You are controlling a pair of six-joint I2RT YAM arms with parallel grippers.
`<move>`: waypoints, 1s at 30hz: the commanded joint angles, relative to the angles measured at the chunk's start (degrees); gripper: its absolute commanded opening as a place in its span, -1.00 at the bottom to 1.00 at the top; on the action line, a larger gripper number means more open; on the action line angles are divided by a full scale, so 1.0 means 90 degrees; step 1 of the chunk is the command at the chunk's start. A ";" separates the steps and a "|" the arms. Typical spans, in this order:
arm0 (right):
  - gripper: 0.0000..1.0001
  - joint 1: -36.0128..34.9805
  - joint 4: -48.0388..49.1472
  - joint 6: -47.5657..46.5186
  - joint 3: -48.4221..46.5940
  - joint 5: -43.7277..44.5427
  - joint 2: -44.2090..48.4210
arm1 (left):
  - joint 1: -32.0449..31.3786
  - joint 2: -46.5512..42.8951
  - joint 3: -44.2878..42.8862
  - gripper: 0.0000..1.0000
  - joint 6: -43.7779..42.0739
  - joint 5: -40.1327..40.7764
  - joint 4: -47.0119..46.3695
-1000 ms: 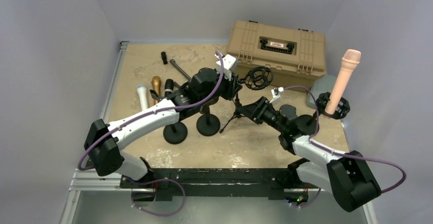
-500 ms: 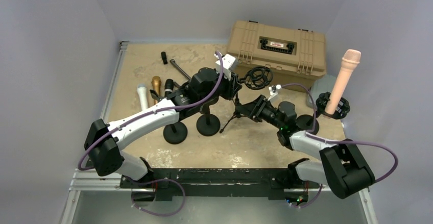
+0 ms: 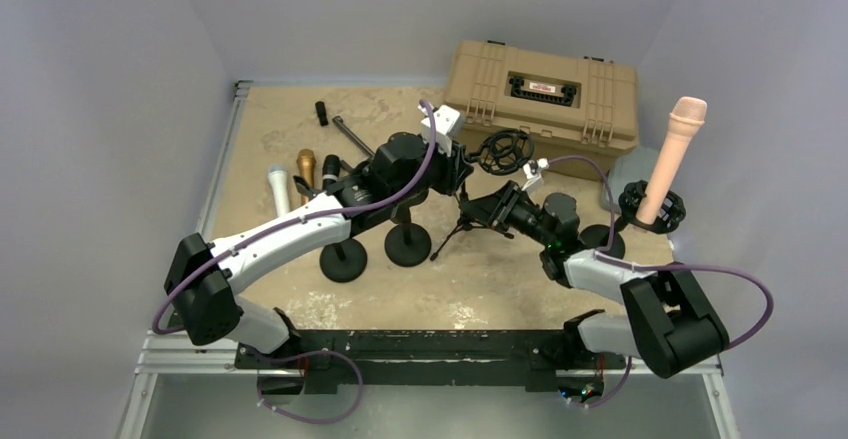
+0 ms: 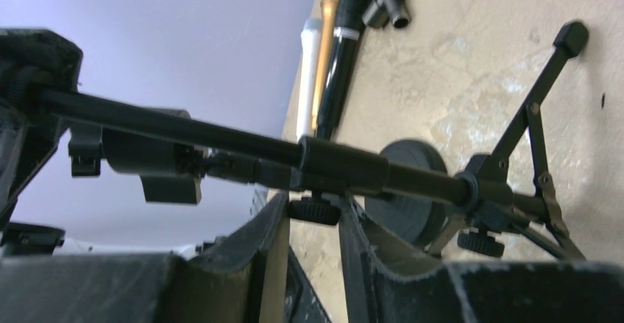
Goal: Remove the microphone from the stand
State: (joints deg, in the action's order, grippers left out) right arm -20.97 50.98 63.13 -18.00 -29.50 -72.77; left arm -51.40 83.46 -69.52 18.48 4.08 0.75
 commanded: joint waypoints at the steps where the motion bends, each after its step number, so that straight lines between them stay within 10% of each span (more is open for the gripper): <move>1: -0.61 0.0025 -0.0230 -0.0497 -0.0417 0.0252 0.0079 | -0.0013 -0.0089 -0.0135 -1.00 0.0393 -0.0156 0.0177; 3: -1.00 0.0015 -0.0617 -0.0873 -0.0471 0.0528 0.0229 | -0.0018 -0.0077 -0.0137 -1.00 0.0519 -0.0118 0.0195; 17: -1.00 -0.1756 -0.2856 -0.3797 -0.0533 0.5518 0.1578 | -0.0267 0.0129 -0.0279 -1.00 0.1003 0.0394 0.0335; 20: -0.97 -0.1758 -0.2878 -0.3826 -0.0516 0.5340 0.1564 | -0.0284 0.0114 -0.0275 -1.00 0.0966 0.0429 0.0360; 30: 0.13 -0.0518 -0.2126 -0.1858 0.0116 0.1873 0.2180 | -0.0288 0.0075 -0.0251 -1.00 0.0874 0.0391 0.0439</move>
State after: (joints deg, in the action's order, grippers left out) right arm -31.92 26.57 38.33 -20.27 -0.40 -56.05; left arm -53.15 84.16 -70.30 23.44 9.56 1.39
